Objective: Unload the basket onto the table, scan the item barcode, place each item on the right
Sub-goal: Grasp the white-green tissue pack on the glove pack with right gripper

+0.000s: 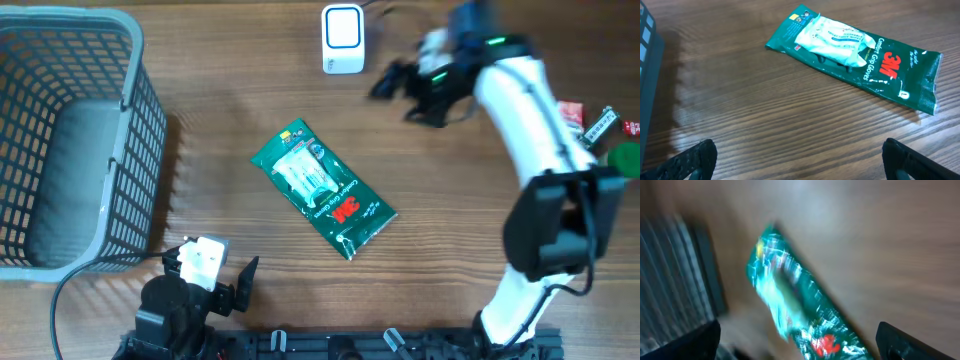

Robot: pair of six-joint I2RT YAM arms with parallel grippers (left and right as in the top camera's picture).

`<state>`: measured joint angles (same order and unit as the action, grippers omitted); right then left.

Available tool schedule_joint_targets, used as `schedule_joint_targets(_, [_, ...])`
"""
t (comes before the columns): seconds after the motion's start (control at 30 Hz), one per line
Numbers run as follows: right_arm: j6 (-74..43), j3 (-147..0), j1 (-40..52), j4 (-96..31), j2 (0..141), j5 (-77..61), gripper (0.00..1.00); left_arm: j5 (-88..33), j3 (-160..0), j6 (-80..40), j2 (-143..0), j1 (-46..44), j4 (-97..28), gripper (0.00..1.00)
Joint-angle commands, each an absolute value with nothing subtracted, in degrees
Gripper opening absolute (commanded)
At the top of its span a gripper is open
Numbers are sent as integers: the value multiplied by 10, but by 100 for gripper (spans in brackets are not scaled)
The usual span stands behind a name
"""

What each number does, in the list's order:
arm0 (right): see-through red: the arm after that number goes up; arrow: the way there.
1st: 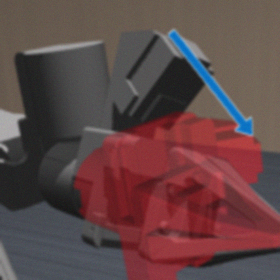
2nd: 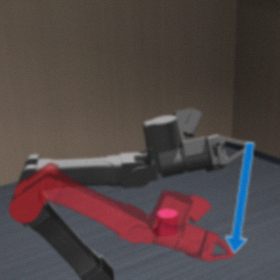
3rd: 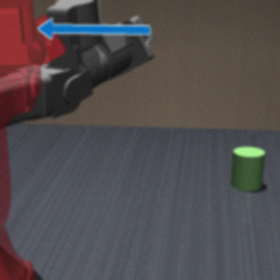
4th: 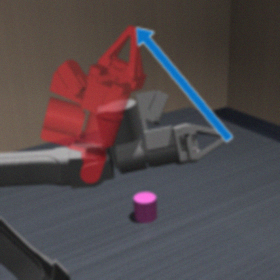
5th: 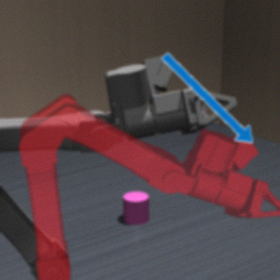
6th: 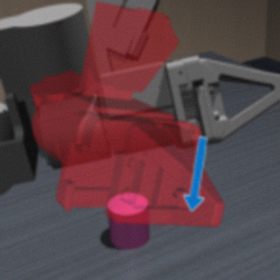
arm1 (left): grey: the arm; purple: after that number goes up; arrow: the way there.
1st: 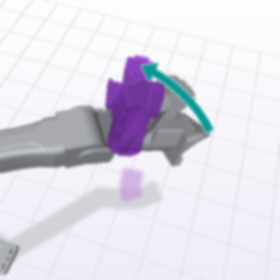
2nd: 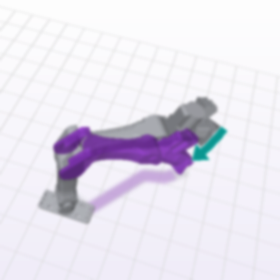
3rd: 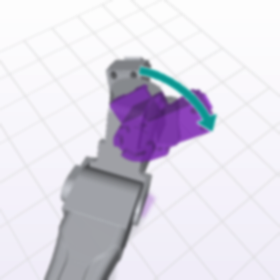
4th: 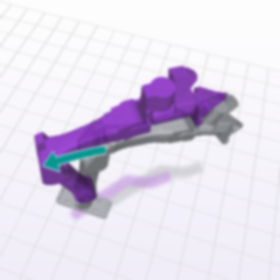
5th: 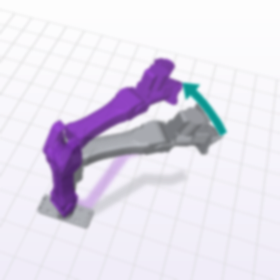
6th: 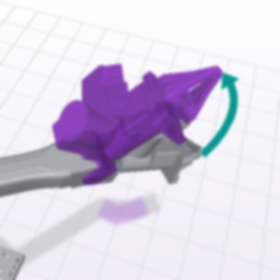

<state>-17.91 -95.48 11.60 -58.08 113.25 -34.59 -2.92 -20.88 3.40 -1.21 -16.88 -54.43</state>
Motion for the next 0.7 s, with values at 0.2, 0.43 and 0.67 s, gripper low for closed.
schedule_joint_targets(0.2, [-180, -885, 372, -536, 1141, -88, 94, -32, -208, 41, -10, -169, -543, 100])
schedule_joint_targets(0.43, [-810, -885, 376, -569, 1141, -126, 100, -32, -208, 41, -10, -169, -543, 100])
schedule_joint_targets(0.67, [-825, -885, 376, -537, 1197, -192, 82, -32, -208, 41, -10, -169, -543, 100])
